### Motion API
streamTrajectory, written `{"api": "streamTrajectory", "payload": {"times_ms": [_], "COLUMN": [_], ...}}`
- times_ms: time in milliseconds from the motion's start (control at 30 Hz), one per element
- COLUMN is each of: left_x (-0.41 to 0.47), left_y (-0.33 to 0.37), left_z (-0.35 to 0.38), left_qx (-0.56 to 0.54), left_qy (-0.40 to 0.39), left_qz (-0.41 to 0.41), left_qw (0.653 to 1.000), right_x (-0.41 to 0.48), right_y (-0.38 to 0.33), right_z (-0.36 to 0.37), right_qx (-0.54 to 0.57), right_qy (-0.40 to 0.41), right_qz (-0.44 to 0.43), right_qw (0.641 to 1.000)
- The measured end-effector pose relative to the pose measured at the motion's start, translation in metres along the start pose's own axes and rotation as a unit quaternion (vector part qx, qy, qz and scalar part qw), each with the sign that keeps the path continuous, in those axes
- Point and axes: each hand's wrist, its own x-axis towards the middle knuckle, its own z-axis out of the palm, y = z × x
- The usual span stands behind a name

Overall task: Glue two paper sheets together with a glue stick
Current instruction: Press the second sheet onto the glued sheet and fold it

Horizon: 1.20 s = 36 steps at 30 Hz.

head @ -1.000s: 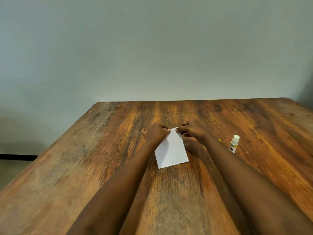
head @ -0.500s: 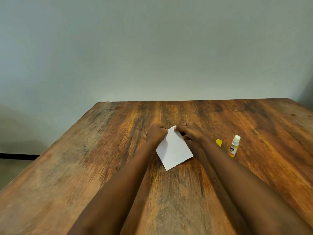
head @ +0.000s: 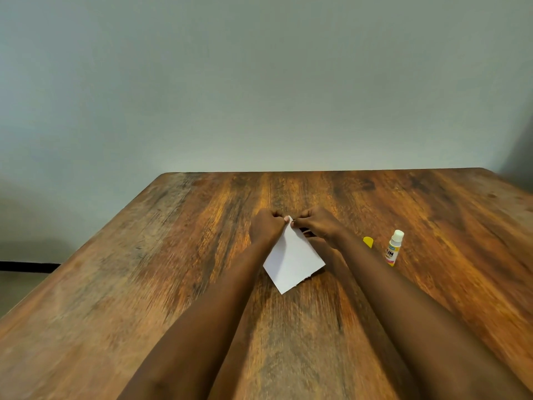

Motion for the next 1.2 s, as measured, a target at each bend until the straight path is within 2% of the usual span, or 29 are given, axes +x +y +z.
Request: {"api": "streamTrajectory", "payload": {"times_ms": [333, 533, 667, 1033, 1200], "left_x": [0.004, 0.001, 0.001, 0.003, 0.003], "left_y": [-0.004, -0.004, -0.007, -0.014, -0.015], "left_z": [-0.01, -0.009, -0.009, -0.014, -0.015], "left_qx": [-0.053, -0.073, -0.077, -0.1, -0.105], "left_qy": [0.059, 0.011, 0.004, 0.085, 0.096], "left_qz": [-0.018, -0.035, -0.028, -0.064, -0.076], "left_qw": [0.997, 0.997, 0.997, 0.989, 0.987], "right_x": [-0.006, -0.007, -0.005, -0.01, -0.009], "right_y": [0.011, 0.013, 0.011, 0.013, 0.012], "right_z": [-0.006, -0.005, -0.005, -0.013, -0.014], "right_qx": [-0.017, -0.064, -0.053, -0.023, -0.006], "right_qy": [0.004, 0.006, 0.02, 0.007, 0.02], "right_qz": [-0.002, -0.017, -0.023, 0.006, 0.005], "right_qw": [1.0, 0.998, 0.998, 1.0, 1.0]}}
